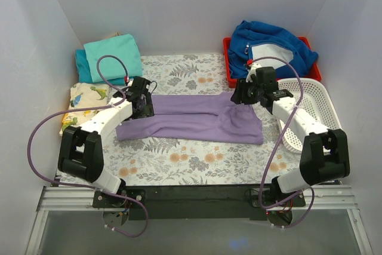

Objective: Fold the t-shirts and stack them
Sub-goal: Fold the tshirt

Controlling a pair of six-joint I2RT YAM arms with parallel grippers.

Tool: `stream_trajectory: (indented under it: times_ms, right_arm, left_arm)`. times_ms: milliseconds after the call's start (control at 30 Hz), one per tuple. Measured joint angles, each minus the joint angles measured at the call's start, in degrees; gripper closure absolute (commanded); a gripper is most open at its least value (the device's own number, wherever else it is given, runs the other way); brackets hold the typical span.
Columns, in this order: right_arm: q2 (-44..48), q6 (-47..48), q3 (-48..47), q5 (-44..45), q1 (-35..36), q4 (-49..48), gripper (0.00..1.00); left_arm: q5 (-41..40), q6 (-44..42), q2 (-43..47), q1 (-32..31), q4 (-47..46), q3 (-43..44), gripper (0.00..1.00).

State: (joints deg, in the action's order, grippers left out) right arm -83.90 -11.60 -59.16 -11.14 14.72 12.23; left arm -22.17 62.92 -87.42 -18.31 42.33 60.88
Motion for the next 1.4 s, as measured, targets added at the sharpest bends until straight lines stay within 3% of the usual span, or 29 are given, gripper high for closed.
stream_trajectory:
  times_ms: [533,700,933,1033,1167,1400]
  right_arm:
    - [-8.28,-0.92,-0.13,-2.27,7.98,1.73,0.47]
    - [-14.19,-1.81,-0.92,1.29,8.33,2.21,0.47]
    - [-21.66,-2.14,-7.34,4.98,8.28,5.03,0.48]
    - [-24.41,-1.86,-10.91,4.98,8.33,5.66,0.48]
    - [-29.4,-0.63,-18.08,4.28,8.81,7.8,0.49]
    - [-41.09,3.37,-36.26,2.84,11.96,14.71,0.48]
  left_arm:
    - [6.58,-0.09,-9.94,0.09,-5.6,2.62,0.23]
    - [6.97,0.33,-15.41,0.11,-5.62,4.7,0.23]
    - [9.27,1.66,-15.52,0.46,-6.45,4.52,0.23]
    - [11.76,3.3,-12.85,0.31,-8.13,0.96,0.16]
    - [15.52,6.91,-7.41,-2.67,-7.3,-4.5,0.15]
    - [23.87,16.5,-1.22,-16.46,-5.27,-10.43,0.13]
